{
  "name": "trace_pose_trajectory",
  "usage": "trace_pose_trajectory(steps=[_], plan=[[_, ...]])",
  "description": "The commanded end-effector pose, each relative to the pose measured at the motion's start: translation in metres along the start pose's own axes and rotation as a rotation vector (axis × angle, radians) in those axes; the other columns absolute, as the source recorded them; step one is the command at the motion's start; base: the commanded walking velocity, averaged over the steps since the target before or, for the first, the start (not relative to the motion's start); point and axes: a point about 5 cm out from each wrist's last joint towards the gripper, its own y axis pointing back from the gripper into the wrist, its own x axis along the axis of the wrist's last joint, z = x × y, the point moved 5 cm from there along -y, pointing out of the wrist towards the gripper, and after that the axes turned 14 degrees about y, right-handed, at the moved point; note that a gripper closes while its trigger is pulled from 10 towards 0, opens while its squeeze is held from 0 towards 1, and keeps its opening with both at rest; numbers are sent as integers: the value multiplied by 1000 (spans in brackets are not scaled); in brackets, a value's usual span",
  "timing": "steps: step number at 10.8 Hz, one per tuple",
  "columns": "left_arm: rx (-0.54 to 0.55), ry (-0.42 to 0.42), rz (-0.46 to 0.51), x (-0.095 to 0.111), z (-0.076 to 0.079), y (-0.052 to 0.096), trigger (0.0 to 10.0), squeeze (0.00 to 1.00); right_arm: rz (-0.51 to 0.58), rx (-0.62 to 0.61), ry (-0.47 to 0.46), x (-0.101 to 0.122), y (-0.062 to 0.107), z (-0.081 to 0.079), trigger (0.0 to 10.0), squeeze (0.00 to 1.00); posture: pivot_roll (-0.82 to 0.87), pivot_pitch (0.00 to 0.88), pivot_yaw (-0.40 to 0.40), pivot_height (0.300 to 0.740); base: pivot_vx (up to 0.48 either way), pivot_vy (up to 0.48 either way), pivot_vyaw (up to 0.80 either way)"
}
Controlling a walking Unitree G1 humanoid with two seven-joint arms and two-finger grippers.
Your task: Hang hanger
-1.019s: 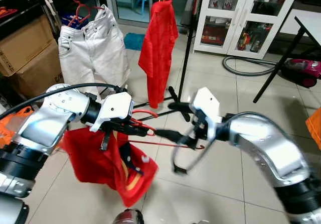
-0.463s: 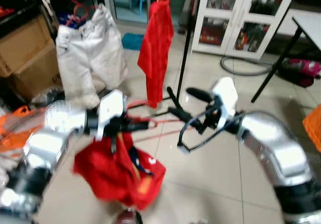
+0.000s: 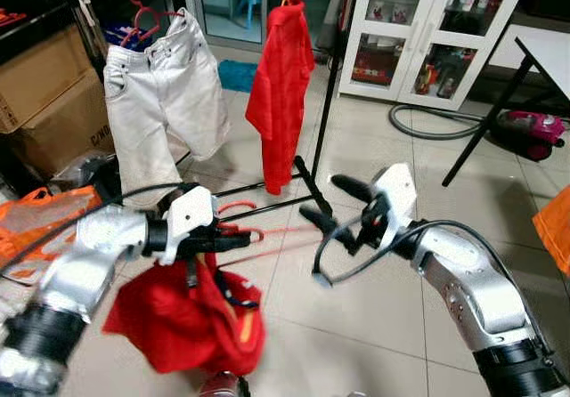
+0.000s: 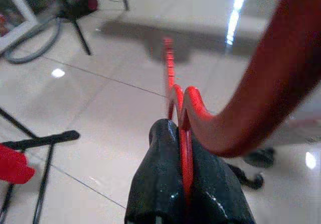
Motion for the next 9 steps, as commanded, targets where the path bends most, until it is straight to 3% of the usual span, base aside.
trace_pose_trajectory(steps=[1, 4, 7, 9], plan=[[-51, -56, -24, 13, 2, 2, 10000, 0, 1, 28, 40, 2, -1, 0, 10000, 0, 21, 29, -2, 740, 0, 0, 0], [-146, -84, -127, 30, -10, 9, 10000, 0, 11, 120, 62, 6, -6, -7, 10000, 0, 27, 28, 39, 740, 0, 0, 0], [-231, -120, -252, 29, -12, 15, 10000, 0, -31, 169, 83, 0, 1, -3, 10000, 0, 25, 25, 56, 740, 0, 0, 0], [-232, -152, -318, 22, -15, 13, 10000, 0, -39, 205, 79, -2, 3, -11, 10000, 0, 18, 29, 48, 740, 0, 0, 0]])
